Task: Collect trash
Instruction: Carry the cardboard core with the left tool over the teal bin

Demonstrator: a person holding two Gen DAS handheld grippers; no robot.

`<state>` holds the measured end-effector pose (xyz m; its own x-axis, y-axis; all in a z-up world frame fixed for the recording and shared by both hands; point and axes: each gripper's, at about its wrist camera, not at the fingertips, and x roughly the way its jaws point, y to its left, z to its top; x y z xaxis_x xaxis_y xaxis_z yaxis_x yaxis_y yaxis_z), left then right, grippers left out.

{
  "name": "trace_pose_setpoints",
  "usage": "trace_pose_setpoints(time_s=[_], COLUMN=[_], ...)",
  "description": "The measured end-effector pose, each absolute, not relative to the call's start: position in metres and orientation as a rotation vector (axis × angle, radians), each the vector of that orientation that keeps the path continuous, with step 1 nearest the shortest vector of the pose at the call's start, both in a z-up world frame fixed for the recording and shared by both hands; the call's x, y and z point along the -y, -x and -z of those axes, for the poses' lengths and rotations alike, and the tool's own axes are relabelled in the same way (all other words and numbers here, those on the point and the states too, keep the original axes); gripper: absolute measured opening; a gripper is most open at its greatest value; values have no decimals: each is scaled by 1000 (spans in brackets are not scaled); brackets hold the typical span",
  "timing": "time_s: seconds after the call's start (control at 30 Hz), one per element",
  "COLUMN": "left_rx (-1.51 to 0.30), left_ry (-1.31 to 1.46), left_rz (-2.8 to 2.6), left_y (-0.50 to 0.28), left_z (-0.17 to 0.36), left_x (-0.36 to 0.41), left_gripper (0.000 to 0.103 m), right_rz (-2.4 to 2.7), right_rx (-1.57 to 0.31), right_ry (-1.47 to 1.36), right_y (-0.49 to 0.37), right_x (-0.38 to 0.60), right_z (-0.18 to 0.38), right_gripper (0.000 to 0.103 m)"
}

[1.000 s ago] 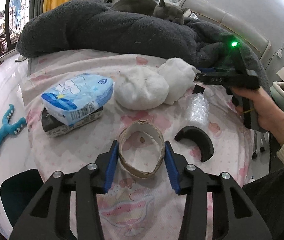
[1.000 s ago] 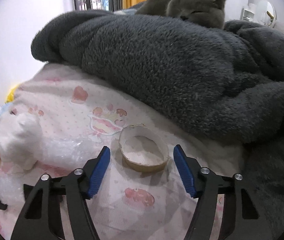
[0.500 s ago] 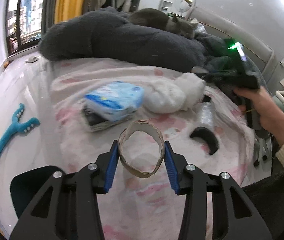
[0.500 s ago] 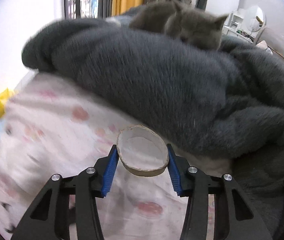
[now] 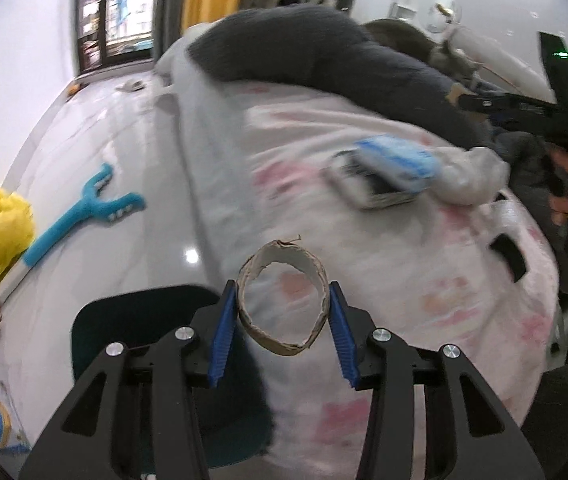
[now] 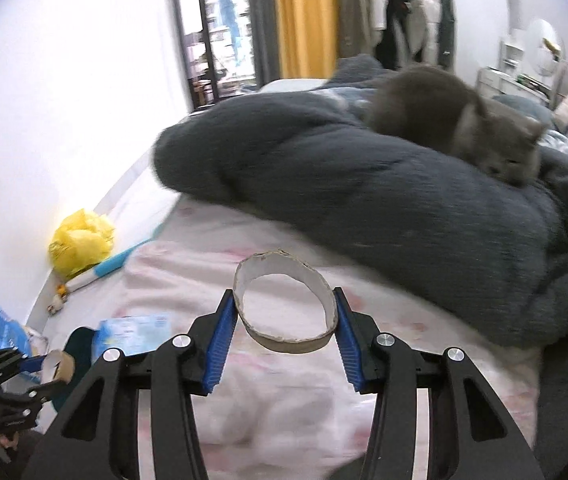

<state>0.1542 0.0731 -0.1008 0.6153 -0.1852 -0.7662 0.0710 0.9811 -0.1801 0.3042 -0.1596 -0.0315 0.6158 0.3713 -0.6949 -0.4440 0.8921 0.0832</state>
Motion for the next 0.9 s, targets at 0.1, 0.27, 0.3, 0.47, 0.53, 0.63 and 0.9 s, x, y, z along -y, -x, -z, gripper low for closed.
trace_pose_setpoints(time_s=[0.1, 0.27, 0.3, 0.47, 0.53, 0.63, 0.9], left_rx=[-911, -941, -946, -985, -1004, -1036, -1124], left_ry=[158, 180, 180, 197, 203, 224, 287], left_rz=[105, 46, 35, -28, -47, -68, -112], left_y=[-149, -141, -140, -134, -131, -127, -117], left_z=[108, 120, 122, 137, 144, 156, 188], left_x=[-91, -118, -121, -143, -152, -167, -200], left_gripper=[47, 47, 47, 48, 48, 48, 48], right_rz=[-530, -608, -629, -693, -728, -773, -874], right_rx=[-769, -752, -749, -763, -780, -808, -888], right_ry=[62, 77, 82, 94, 96, 123, 177], right_y=[-294, -270, -266, -256, -251, -241, -216], right_x=[145, 101, 89, 47, 28, -2, -64], right_z=[26, 20, 20, 26, 32, 40, 70], right_gripper=[48, 48, 48, 48, 48, 48, 48])
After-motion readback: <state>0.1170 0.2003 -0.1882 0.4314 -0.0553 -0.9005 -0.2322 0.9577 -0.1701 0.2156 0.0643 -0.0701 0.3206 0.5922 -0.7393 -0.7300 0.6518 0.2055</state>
